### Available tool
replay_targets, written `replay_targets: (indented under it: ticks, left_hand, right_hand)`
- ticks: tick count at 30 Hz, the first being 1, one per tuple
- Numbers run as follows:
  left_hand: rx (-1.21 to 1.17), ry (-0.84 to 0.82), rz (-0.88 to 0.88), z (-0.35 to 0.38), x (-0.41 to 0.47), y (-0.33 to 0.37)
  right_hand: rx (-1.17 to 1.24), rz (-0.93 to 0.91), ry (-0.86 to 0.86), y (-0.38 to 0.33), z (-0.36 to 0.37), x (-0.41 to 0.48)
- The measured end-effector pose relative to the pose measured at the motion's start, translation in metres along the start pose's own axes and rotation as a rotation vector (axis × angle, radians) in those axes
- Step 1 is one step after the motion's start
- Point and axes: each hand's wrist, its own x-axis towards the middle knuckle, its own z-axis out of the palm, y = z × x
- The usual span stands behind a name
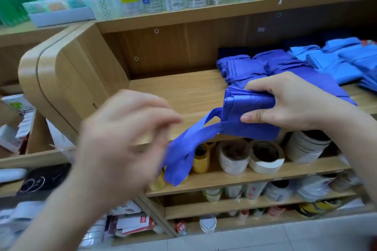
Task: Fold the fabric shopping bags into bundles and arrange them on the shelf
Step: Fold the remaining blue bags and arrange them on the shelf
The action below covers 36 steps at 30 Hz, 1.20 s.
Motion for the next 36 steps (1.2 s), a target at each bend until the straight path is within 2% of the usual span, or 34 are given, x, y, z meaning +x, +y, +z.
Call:
replay_targets:
  ticks: [3, 6, 8, 12, 14, 16, 19, 21, 23, 26, 29, 33, 34, 36]
  left_hand:
    - [0.231, -0.194, 0.191, 0.042, -0.003, 0.024]
    - [0.407, -0.313, 0.143, 0.067, 0.002, 0.02]
    - [0.411, -0.317, 0.077, 0.074, 0.006, 0.014]
    - [0.207, -0.383, -0.094, 0.082, 0.008, -0.002]
    - [0.301, -0.467, -0.009, 0.08, 0.009, -0.015]
    - [0.345, -0.637, -0.028, 0.07, 0.006, -0.03]
    - [0.086, -0.794, -0.107, 0.043, -0.002, -0.051]
    - [-0.1, -0.785, -0.118, 0.027, -0.003, -0.055]
    - [-0.423, -0.775, -0.205, 0.01, 0.001, -0.053]
    - [-0.959, -0.619, -0.322, -0.005, 0.004, -0.047]
    - [-1.349, -0.414, -0.312, 0.003, 0.007, -0.048]
    - [-1.913, -0.482, -0.361, 0.017, 0.017, -0.055]
    - [-1.965, -0.5, -0.386, 0.017, 0.021, -0.055]
    - [-1.83, -0.482, -0.484, 0.021, 0.024, -0.052]
  right_hand:
    - [0.044, -0.001, -0.024, -0.007, -0.002, 0.004]
    - [0.088, 0.003, -0.053, -0.009, -0.001, 0.006]
    - [0.123, 0.016, -0.071, -0.008, -0.001, 0.008]
    - [0.271, 0.022, -0.136, -0.002, -0.002, 0.01]
    - [0.317, 0.032, -0.145, 0.006, -0.004, 0.009]
    - [0.336, 0.052, -0.129, 0.016, -0.008, 0.008]
    - [0.39, 0.099, -0.127, 0.028, -0.009, 0.006]
    - [0.411, 0.103, -0.147, 0.034, -0.002, 0.007]
    - [0.45, 0.095, -0.15, 0.039, 0.003, 0.007]
    - [0.579, 0.105, -0.202, 0.037, 0.008, 0.007]
    - [0.584, 0.079, -0.217, 0.03, 0.012, 0.008]
    - [0.462, 0.051, -0.215, 0.013, 0.013, 0.009]
    - [0.374, 0.037, -0.186, 0.007, 0.012, 0.009]
    - [0.158, 0.026, -0.126, -0.004, 0.009, 0.009]
